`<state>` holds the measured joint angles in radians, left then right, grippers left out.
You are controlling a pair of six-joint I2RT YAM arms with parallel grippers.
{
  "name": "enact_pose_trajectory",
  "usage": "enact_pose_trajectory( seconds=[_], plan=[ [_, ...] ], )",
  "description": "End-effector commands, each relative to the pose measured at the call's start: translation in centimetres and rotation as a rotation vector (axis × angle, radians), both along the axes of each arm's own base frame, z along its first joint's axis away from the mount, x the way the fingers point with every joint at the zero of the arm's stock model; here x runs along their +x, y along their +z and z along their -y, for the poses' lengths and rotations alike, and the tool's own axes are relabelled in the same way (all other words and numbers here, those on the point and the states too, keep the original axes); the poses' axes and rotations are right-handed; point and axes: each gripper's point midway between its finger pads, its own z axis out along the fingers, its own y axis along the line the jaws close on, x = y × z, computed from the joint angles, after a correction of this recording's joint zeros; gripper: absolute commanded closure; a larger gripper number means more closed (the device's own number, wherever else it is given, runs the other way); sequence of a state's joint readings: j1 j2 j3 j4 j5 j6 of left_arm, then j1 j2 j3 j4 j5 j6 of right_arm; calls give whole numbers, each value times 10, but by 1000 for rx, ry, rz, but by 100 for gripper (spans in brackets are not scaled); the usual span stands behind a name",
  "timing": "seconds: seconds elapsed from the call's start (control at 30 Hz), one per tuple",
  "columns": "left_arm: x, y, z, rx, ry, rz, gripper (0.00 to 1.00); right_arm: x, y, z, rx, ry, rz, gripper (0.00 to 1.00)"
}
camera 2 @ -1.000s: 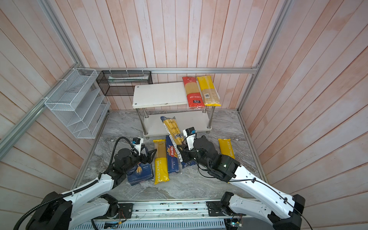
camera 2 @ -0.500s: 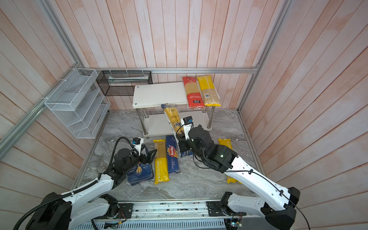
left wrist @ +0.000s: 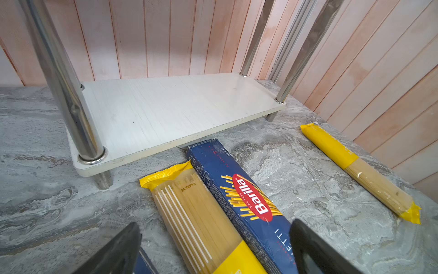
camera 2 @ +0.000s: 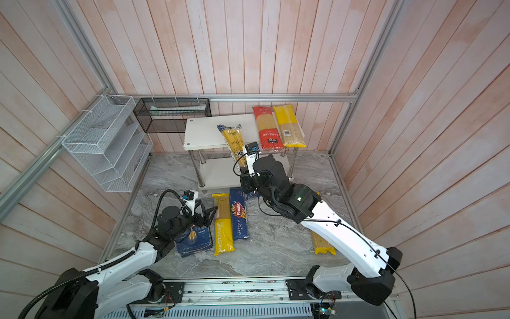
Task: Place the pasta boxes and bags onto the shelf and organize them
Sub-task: 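Carry the Ankara bag up toward the shelf's top tier with the right gripper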
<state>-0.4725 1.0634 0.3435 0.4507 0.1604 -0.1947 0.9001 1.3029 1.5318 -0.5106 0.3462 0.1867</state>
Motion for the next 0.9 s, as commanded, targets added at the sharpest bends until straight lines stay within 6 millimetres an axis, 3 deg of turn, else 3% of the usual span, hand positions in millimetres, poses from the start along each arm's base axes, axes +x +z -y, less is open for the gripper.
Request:
enact_pose_trajectory(
  seconds=[0.0,0.2,0.87],
  plan=[
    [-3,4,0,2,-11,31,1,17,69,14,133,-48,153,92],
    [-3,4,1,3,-15,33,0,41,84,15,129,-64,186,92],
    [1,-1,2,18,-7,7,0,124,91,0,70,-193,236,90]
  ],
)
